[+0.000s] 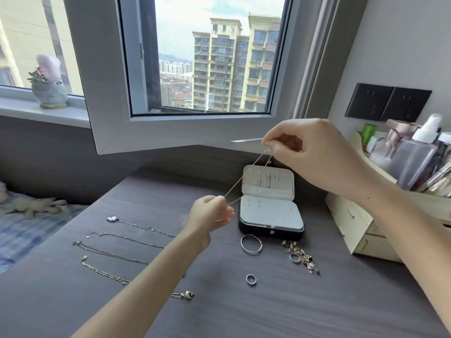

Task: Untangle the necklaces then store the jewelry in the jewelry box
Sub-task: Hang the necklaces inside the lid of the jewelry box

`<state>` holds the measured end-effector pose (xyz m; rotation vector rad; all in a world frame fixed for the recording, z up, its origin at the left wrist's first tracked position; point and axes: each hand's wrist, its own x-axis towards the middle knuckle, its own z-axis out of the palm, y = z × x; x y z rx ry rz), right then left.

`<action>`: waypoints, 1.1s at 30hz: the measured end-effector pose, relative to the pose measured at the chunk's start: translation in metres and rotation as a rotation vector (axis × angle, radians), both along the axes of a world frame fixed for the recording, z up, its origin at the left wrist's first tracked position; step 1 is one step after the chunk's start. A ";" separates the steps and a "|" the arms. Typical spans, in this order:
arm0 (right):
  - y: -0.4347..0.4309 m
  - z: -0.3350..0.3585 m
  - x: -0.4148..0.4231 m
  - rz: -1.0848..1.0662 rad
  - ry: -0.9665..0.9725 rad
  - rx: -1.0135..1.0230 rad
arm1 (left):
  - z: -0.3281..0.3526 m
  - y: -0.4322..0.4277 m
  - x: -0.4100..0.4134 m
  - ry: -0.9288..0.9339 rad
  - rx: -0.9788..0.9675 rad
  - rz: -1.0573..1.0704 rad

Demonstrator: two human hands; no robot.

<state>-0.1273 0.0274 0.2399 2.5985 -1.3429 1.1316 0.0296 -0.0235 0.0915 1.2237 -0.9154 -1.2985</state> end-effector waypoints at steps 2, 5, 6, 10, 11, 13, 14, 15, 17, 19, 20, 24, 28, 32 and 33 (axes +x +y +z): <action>0.003 -0.003 -0.004 -0.018 -0.025 0.005 | 0.000 -0.004 -0.001 0.028 0.048 0.043; 0.007 -0.004 -0.010 -0.035 -0.054 -0.002 | -0.004 -0.008 0.000 -0.105 0.018 0.087; 0.008 -0.005 -0.012 -0.036 -0.057 -0.004 | -0.004 -0.008 -0.001 -0.142 0.004 0.089; 0.014 -0.007 -0.014 -0.036 -0.083 -0.033 | 0.001 -0.006 -0.010 -0.150 0.030 0.046; 0.015 -0.008 -0.014 -0.039 -0.105 -0.038 | 0.003 -0.006 -0.012 -0.107 0.065 0.002; 0.017 -0.013 -0.013 -0.040 -0.151 -0.018 | 0.007 -0.005 -0.013 0.089 0.170 -0.117; 0.018 -0.016 -0.014 -0.041 -0.168 0.000 | 0.008 -0.004 -0.011 0.229 0.218 -0.169; 0.020 -0.020 -0.015 -0.044 -0.182 0.021 | 0.008 -0.004 -0.009 0.368 0.249 -0.194; 0.021 -0.029 -0.021 -0.059 -0.238 0.085 | 0.005 -0.006 -0.004 0.552 0.252 -0.202; 0.021 -0.043 -0.031 -0.068 -0.372 0.221 | 0.000 -0.008 -0.001 0.622 0.225 -0.163; 0.021 -0.053 -0.036 -0.072 -0.447 0.308 | -0.003 -0.010 0.001 0.643 0.215 -0.132; 0.018 -0.106 -0.055 -0.184 -0.613 0.597 | -0.005 -0.021 0.003 0.711 0.217 -0.007; 0.018 -0.140 -0.061 -0.233 -0.714 0.857 | 0.001 -0.021 -0.003 0.671 0.188 -0.003; 0.023 -0.161 -0.060 -0.262 -0.558 1.024 | 0.010 -0.014 -0.014 0.576 0.091 -0.069; 0.024 -0.164 -0.060 -0.266 -0.484 1.036 | 0.012 -0.013 -0.016 0.492 0.052 -0.101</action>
